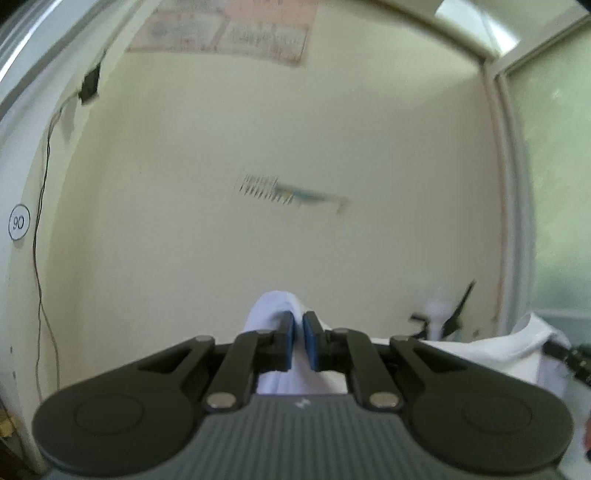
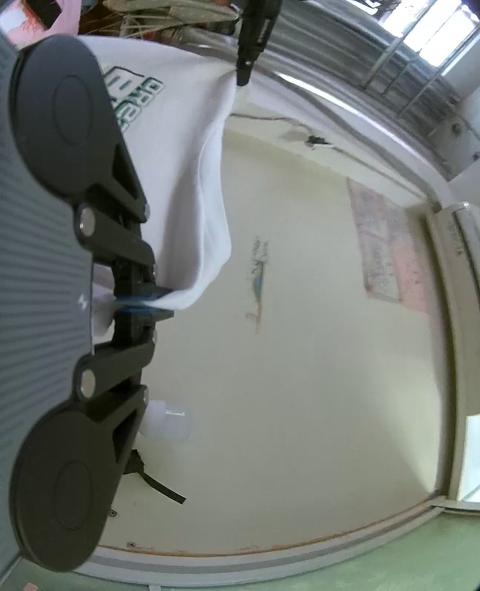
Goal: Fold small clothes
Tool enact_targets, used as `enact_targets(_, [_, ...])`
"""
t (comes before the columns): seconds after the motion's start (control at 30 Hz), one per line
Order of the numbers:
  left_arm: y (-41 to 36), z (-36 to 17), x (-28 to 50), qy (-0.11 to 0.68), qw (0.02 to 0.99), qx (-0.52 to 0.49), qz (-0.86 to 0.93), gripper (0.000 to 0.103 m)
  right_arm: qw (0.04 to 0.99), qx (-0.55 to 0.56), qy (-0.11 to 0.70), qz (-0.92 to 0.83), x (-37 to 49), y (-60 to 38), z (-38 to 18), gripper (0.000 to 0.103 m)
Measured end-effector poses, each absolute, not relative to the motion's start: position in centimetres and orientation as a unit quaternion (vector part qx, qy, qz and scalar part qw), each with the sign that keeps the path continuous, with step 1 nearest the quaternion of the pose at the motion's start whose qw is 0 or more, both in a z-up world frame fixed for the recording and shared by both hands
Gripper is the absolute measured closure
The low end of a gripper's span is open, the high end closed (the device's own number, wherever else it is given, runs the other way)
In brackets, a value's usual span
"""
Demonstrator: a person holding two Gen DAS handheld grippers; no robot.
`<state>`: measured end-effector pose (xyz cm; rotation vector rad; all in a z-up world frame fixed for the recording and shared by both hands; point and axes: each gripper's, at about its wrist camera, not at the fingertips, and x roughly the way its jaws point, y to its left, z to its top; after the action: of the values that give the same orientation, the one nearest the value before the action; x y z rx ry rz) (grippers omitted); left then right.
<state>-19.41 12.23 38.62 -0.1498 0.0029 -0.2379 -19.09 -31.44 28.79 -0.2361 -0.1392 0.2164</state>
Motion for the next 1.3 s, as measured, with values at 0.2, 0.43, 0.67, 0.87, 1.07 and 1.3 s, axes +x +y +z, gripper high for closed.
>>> enact_targets(0.2, [9.9, 36.7, -7.0, 0.081, 0.99, -0.086, -0.081, 0.096, 0.987, -0.154, -0.014, 0.05, -10.1, -32.2, 28.2, 0.103])
enact_targets(0.43, [7.7, 37.9, 0.7, 0.061, 0.991, -0.108, -0.055, 0.096, 0.987, -0.151, -0.045, 0.009, -2.6, -31.8, 33.1, 0.103])
enact_targets(0.67, [10.3, 36.0, -5.9, 0.017, 0.985, -0.13, -0.114, 0.096, 0.979, -0.166, -0.104, 0.06, -10.8, -32.3, 33.0, 0.103])
enact_targets(0.87, [12.3, 20.6, -14.8, 0.054, 0.982, -0.12, -0.138, 0.096, 0.979, -0.151, 0.005, 0.138, -19.5, -33.5, 19.7, 0.103])
enact_targets(1.07, [13.7, 2.8, -19.8, 0.23, 0.955, -0.16, -0.097, 0.095, 0.948, -0.12, 0.191, 0.224, -26.4, -32.7, 4.1, 0.103])
enact_targets(1.3, [17.7, -2.0, -23.4, 0.276, 0.936, -0.207, -0.068, 0.089, 0.895, -0.134, 0.263, 0.334, -29.4, -31.1, -0.3, 0.048])
